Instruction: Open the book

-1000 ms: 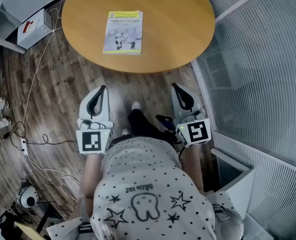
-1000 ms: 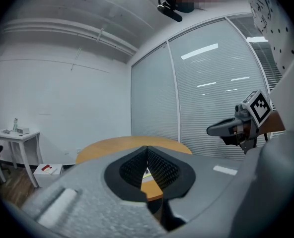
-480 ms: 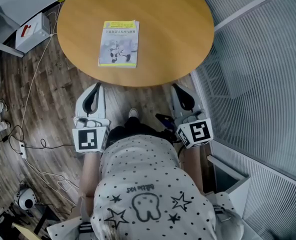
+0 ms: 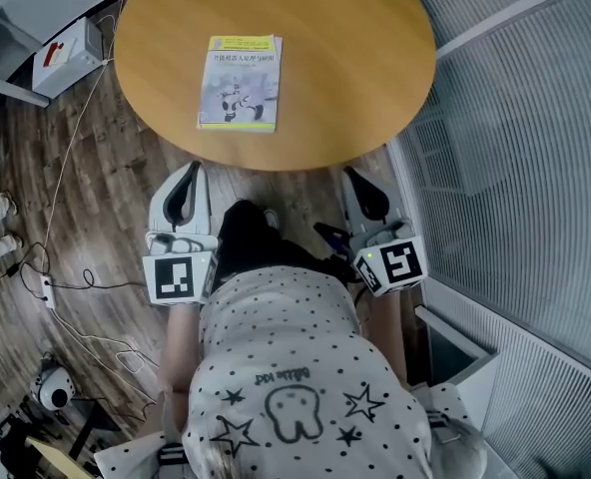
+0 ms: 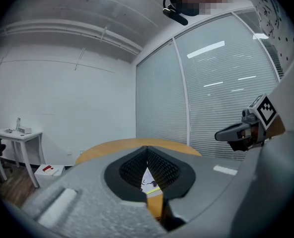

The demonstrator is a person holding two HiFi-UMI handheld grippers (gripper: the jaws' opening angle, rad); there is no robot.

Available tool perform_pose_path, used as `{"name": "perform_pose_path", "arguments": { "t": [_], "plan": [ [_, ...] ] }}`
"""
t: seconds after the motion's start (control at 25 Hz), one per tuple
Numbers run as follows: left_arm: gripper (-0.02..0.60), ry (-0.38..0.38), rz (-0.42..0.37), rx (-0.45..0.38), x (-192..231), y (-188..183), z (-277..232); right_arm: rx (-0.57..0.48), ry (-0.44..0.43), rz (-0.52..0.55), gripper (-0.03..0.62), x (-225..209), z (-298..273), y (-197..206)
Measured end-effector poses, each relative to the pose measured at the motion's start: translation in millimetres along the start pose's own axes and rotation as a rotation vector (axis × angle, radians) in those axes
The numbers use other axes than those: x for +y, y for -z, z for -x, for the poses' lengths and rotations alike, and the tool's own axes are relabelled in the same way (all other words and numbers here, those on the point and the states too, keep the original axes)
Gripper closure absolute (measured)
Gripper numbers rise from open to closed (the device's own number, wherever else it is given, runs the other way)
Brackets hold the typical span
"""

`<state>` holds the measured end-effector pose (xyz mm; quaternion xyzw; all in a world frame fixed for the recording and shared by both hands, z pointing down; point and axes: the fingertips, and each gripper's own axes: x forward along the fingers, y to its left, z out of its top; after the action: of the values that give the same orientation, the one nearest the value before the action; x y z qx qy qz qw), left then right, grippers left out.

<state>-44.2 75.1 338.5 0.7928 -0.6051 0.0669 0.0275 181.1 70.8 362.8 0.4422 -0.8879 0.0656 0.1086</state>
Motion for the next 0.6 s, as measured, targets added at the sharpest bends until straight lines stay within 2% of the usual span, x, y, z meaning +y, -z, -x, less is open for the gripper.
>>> {"name": "perform_pose_path", "arguments": {
  "t": [0.28, 0.44, 0.6],
  "plan": [
    [0.571, 0.036, 0.007, 0.001, 9, 2, -12, 0.002, 0.051, -0.022, 0.591, -2, -7, -2],
    [0.571, 0.066, 0.011, -0.002, 24, -1, -35, 0.017, 0.092, -0.028, 0.591, -8, -23, -7],
    [0.571, 0.111, -0.019, 0.005, 43, -4, -61, 0.024, 0.129, -0.033, 0.591, -14, -45, -21]
  ]
}}
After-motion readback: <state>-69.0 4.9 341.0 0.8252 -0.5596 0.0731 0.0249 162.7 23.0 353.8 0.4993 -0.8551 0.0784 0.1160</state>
